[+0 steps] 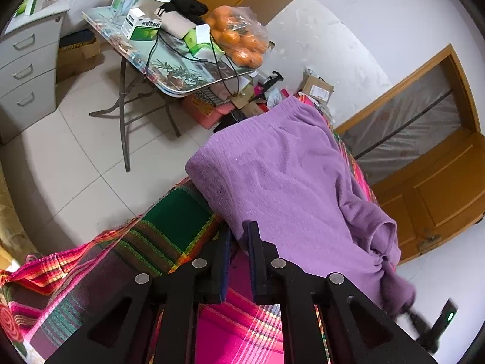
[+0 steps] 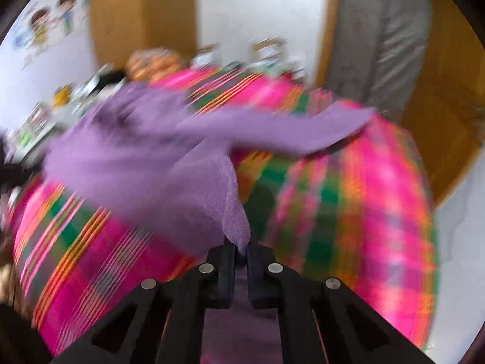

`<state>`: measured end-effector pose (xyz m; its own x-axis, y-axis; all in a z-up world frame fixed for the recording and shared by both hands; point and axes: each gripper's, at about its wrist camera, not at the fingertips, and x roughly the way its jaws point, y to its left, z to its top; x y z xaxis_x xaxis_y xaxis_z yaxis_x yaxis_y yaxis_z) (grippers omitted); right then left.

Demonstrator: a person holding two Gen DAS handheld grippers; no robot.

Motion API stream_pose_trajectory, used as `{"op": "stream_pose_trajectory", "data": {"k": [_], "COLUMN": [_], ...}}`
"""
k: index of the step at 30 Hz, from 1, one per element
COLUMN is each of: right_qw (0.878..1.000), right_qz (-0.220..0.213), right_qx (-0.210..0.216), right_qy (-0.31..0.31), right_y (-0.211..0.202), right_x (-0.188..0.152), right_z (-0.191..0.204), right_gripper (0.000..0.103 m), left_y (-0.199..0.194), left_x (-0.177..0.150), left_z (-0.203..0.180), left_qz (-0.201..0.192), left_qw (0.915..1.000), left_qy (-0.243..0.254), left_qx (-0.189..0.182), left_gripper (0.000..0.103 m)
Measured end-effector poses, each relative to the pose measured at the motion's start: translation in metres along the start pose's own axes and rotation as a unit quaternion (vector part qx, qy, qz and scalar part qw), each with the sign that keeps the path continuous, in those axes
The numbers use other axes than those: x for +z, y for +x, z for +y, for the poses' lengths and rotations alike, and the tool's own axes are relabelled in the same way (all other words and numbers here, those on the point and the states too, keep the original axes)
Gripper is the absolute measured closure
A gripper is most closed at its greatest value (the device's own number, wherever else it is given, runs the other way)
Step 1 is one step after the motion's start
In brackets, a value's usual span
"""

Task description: Fold clothes

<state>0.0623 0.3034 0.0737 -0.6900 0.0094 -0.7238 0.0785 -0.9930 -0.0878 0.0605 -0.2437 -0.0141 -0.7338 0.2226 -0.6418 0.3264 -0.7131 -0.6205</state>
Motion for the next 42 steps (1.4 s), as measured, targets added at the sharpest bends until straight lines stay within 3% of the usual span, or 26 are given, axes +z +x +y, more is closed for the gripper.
{"op": "stream_pose_trajectory", "data": {"k": [1, 3, 4, 9, 14, 18, 20, 24, 25, 26, 29, 32, 35, 37, 38, 39, 42], "right_qw": [0.999, 0.99, 0.986, 0.985, 0.995, 0.994, 0.995, 0.996, 0.996, 0.996, 0.995, 0.983, 0.947, 0.931, 0.931, 0.94, 0.964], "right_qz": [-0.015, -0.024, -0.025, -0.075, -0.026, 0.018, 0.027, 0.055, 0.054, 0.053, 0.051, 0.032, 0.012, -0.008, -0.023, -0.031, -0.035], "right_qx": [-0.037, -0.132, -0.159, -0.106, -0.012, -0.023, -0.012, -0.034, -0.031, -0.028, -0.064, -0.156, -0.275, -0.302, -0.293, -0.258, -0.111], "right_qy": [0.017, 0.036, 0.048, 0.111, 0.099, 0.102, 0.097, 0.065, 0.063, 0.061, 0.052, 0.089, 0.165, 0.205, 0.215, 0.221, 0.239], "right_y": [-0.002, -0.003, -0.005, -0.035, -0.024, -0.015, -0.01, 0.009, 0.007, 0.006, -0.001, -0.015, -0.038, -0.054, -0.061, -0.061, -0.047], "right_x": [0.012, 0.032, 0.039, 0.023, -0.028, -0.066, -0.075, -0.08, -0.08, -0.081, -0.08, -0.073, -0.073, -0.076, -0.078, -0.078, -0.079], "right_z": [-0.016, -0.042, -0.053, -0.059, -0.024, -0.004, 0.005, 0.011, 0.01, 0.009, -0.004, -0.045, -0.098, -0.115, -0.114, -0.109, -0.086], "right_gripper": [0.095, 0.076, 0.073, 0.067, 0.067, 0.067, 0.067, 0.067, 0.069, 0.089, 0.094, 0.093, 0.081, 0.076, 0.076, 0.076, 0.076], "left_y": [0.0, 0.0, 0.0, 0.002, 0.005, 0.006, 0.007, 0.008, 0.009, 0.009, 0.009, 0.009, 0.009, 0.01, 0.01, 0.01, 0.011], "left_x": [0.0, 0.001, 0.001, 0.003, 0.005, 0.006, 0.007, 0.008, 0.008, 0.008, 0.008, 0.009, 0.009, 0.009, 0.009, 0.009, 0.009], "left_z": [0.0, 0.001, 0.0, 0.001, -0.003, -0.004, -0.005, -0.007, -0.007, -0.007, -0.007, -0.007, -0.006, -0.006, -0.006, -0.006, -0.007], "left_qz": [0.0, 0.0, 0.0, -0.002, -0.006, -0.008, -0.009, -0.011, -0.011, -0.012, -0.012, -0.013, -0.014, -0.015, -0.015, -0.016, -0.019], "left_qw": [1.0, 1.0, 1.0, 1.0, 1.0, 0.9999, 0.9999, 0.9999, 0.9998, 0.9998, 0.9998, 0.9998, 0.9998, 0.9998, 0.9998, 0.9998, 0.9997], "left_qy": [0.0, -0.001, 0.0, -0.001, 0.004, 0.005, 0.006, 0.007, 0.007, 0.007, 0.009, 0.01, 0.008, 0.007, 0.007, 0.007, 0.006], "left_qx": [0.0, -0.001, 0.0, -0.001, 0.006, 0.008, 0.009, 0.011, 0.011, 0.011, 0.011, 0.011, 0.01, 0.01, 0.01, 0.011, 0.013], "left_gripper": [0.093, 0.093, 0.093, 0.093, 0.092, 0.091, 0.087, 0.087, 0.087, 0.087, 0.087, 0.087, 0.087, 0.087, 0.087, 0.087, 0.087]}}
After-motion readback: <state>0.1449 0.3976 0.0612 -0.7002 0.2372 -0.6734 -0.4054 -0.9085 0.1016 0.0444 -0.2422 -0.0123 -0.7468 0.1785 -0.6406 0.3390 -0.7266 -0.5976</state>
